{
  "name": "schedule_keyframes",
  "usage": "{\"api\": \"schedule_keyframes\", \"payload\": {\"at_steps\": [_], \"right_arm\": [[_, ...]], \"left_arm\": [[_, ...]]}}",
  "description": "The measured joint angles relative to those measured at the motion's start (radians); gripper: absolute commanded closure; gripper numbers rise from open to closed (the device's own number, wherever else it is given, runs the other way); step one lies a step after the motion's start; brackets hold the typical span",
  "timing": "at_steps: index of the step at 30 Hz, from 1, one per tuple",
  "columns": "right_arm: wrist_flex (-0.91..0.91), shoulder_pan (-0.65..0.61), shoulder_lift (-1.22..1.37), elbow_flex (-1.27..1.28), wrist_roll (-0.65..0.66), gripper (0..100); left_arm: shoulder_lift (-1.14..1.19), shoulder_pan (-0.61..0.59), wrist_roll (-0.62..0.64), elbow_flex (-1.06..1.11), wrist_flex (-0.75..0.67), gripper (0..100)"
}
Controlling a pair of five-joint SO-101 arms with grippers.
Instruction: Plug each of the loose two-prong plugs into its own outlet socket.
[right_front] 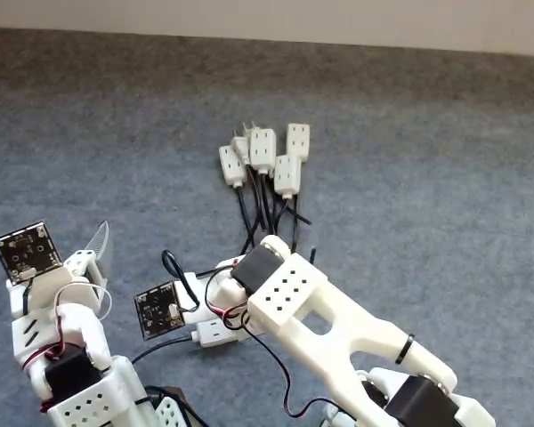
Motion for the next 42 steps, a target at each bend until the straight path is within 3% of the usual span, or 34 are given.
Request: {"api": "schedule_keyframes", "payload": {"at_steps": [14, 32, 39, 42], "right_arm": [[-0.017, -0.044, 0.367, -0.193, -0.032, 99.2], [-0.226, -0.038, 0.384, -0.080, -0.261, 98.4], [-0.184, 0.002, 0.405, -0.132, -0.358, 74.8], [-0.137, 0.018, 0.405, -0.193, -0.364, 70.0]], "left_arm": [[0.000, 0.000, 0.000, 0.000, 0.000, 63], [0.000, -0.002, 0.000, 0.000, 0.000, 63], [0.000, -0.002, 0.000, 0.000, 0.000, 63], [0.000, 0.002, 0.000, 0.000, 0.000, 63]]}}
